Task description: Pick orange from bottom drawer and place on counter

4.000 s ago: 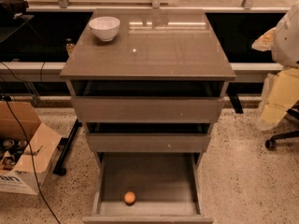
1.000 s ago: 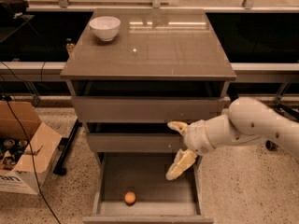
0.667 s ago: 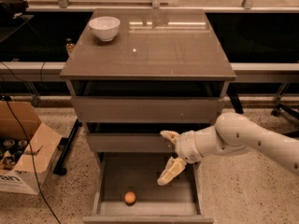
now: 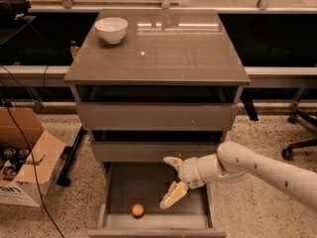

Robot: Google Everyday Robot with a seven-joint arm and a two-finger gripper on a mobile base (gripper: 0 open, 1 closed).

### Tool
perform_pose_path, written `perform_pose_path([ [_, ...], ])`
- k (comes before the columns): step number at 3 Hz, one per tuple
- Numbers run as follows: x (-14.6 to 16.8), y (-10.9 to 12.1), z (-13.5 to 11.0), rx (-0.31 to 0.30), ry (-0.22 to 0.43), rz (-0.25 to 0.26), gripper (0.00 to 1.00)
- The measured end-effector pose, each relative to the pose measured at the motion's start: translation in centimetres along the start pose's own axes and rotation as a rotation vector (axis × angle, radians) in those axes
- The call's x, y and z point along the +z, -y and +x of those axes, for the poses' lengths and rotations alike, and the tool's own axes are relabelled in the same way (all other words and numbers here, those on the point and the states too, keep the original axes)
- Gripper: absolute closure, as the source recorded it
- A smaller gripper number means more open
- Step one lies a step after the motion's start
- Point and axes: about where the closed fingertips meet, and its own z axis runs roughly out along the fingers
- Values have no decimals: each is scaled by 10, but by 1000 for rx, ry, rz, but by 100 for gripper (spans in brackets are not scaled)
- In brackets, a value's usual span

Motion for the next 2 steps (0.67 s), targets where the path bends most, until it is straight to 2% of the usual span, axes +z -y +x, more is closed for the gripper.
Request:
perform_pose_path([
  [1, 0, 0, 0, 0, 0, 0, 0],
  [2, 18, 5, 13, 24, 23, 32, 0],
])
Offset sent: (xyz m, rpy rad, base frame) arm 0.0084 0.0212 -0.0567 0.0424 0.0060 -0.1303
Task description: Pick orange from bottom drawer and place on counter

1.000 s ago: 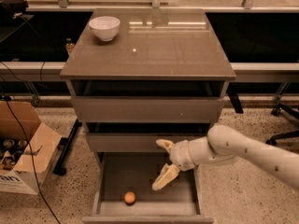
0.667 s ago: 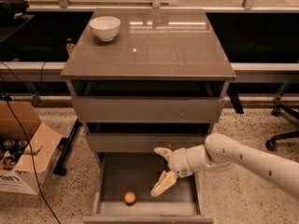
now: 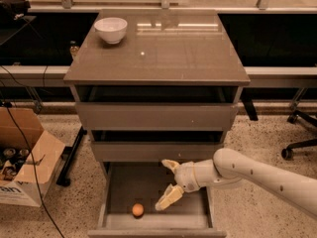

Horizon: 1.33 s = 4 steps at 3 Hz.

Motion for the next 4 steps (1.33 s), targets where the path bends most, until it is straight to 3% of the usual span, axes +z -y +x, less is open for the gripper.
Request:
perform_pose_path([
  [1, 36, 11, 31, 58, 5, -6, 0],
  [3, 111, 37, 96, 81, -76, 10, 0],
  [4, 140, 54, 123, 95, -65, -2, 0],
])
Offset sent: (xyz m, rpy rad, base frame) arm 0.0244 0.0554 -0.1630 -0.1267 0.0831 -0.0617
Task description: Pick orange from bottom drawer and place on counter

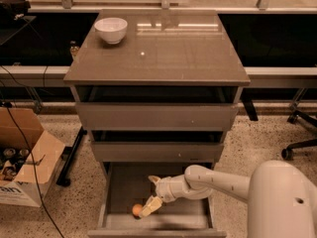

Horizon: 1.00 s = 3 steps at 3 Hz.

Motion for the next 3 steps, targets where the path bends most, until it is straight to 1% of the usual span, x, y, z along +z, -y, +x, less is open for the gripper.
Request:
perform_pose_path([
  [1, 27, 26, 24, 68, 24, -48, 0],
  [2, 21, 48, 16, 54, 44, -21, 0],
  [3, 47, 41, 29, 83, 30, 5, 0],
])
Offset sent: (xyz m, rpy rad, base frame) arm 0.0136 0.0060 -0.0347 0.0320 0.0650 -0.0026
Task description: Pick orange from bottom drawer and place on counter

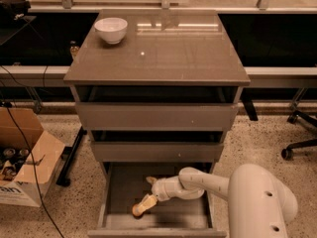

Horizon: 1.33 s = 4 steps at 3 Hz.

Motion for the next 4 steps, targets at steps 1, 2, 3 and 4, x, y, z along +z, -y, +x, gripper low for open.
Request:
perform_pose_path([
  [1, 25, 7, 18, 14, -15, 49, 0],
  [2, 45, 14, 35, 24, -20, 89, 0],
  [3, 57, 21, 51, 33, -3, 122, 0],
  [4, 66, 26, 71, 52, 19, 147, 0],
])
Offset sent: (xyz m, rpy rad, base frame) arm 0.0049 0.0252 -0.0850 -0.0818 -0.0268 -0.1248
